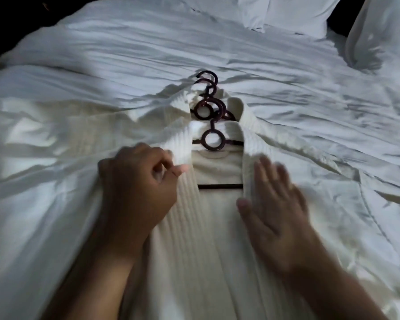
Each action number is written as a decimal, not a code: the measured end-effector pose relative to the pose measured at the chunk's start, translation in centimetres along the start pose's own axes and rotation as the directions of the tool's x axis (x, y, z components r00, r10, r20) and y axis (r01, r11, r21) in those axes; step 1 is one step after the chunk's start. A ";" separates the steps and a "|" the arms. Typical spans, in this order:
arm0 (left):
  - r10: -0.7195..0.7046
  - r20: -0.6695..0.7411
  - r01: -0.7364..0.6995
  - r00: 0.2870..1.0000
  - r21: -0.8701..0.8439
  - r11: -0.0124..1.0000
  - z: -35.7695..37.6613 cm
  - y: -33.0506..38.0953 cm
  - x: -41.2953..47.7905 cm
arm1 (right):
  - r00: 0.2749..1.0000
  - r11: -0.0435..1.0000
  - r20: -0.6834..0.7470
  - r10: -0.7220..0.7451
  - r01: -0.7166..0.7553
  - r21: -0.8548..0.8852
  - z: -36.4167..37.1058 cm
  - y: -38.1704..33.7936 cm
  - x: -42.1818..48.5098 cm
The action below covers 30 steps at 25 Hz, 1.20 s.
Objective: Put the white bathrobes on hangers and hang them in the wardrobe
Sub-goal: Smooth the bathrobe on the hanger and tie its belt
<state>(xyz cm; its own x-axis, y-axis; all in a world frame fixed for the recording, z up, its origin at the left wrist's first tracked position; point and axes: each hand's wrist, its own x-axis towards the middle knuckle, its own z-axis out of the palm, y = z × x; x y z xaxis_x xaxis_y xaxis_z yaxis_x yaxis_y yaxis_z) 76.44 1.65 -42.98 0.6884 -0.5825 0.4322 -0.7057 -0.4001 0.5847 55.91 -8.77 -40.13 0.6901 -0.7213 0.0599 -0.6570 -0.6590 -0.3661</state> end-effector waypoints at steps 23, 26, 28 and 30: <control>0.060 0.284 -0.138 0.957 0.264 0.954 2.9 3.5 -2.6 | 0.960 1.000 -0.280 0.000 0.008 0.029 5.7 1.5 0.9; -0.005 0.385 -0.121 0.923 0.303 0.945 3.3 3.7 -3.4 | 0.961 0.999 -0.275 -0.024 0.013 -0.039 5.9 1.6 1.2; -0.008 0.392 -0.116 0.920 0.292 0.950 3.3 4.1 -3.8 | 0.957 0.998 -0.287 -0.044 0.033 -0.043 5.9 1.6 1.2; 0.023 0.412 -0.131 0.911 0.237 0.963 3.6 4.3 -4.0 | 0.952 0.995 -0.296 -0.073 0.050 -0.085 6.2 1.7 1.1</control>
<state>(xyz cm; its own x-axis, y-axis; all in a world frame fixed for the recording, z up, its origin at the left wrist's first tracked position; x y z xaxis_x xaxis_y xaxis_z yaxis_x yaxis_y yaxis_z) 70.05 -0.30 -44.68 0.5422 -0.8310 0.1242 -0.8091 -0.4764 0.3441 57.47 -9.39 -46.46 0.6153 -0.7018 0.3591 -0.6450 -0.7100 -0.2826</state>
